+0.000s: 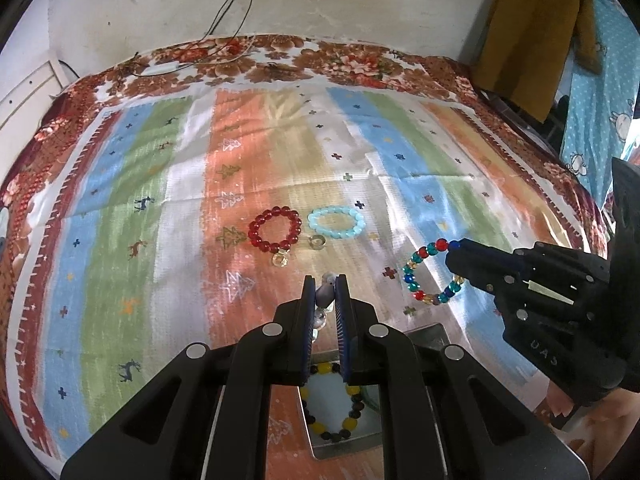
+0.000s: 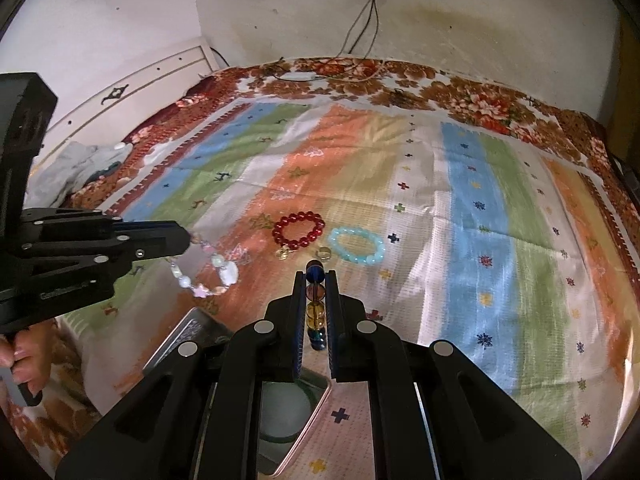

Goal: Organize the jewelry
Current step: 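Lift and carry both held bracelets toward the silver tin box, then open both tools over the tin, dropping the two bracelets inside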

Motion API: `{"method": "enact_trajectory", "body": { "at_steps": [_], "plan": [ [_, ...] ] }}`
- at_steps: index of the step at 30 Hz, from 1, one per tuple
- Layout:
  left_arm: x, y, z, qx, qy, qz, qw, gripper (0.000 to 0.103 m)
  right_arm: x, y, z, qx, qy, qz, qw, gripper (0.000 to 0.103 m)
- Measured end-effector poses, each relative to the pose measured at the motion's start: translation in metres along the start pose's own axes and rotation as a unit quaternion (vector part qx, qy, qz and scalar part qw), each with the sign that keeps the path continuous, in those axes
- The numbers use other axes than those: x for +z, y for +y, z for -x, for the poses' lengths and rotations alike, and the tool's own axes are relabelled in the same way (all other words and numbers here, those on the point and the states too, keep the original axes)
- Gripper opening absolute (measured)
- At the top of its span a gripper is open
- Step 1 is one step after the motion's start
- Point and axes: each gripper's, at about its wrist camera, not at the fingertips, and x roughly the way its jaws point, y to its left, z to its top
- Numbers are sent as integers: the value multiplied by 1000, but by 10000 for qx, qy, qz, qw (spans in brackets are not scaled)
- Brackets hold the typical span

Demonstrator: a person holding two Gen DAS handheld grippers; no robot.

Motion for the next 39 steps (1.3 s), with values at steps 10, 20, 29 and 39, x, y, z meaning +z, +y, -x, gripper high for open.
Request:
{"method": "enact_trajectory", "body": {
  "at_steps": [10,20,29,39],
  "plan": [
    [-15,-7,9,-101,-41,-84,9999,10,-9,12,15,218,-125,67,9997,10],
    [-32,-14,14,-182,8,-159,9997,10,-24,18,22,372,-29,89,9993,10],
    [-46,-21,13,-235,147,-211,9994,10,-37,24,23,480,124,71,9987,10],
    [-51,-11,12,-118,233,47,9996,38,-46,28,23,387,248,57,9989,28]
  ]
}}
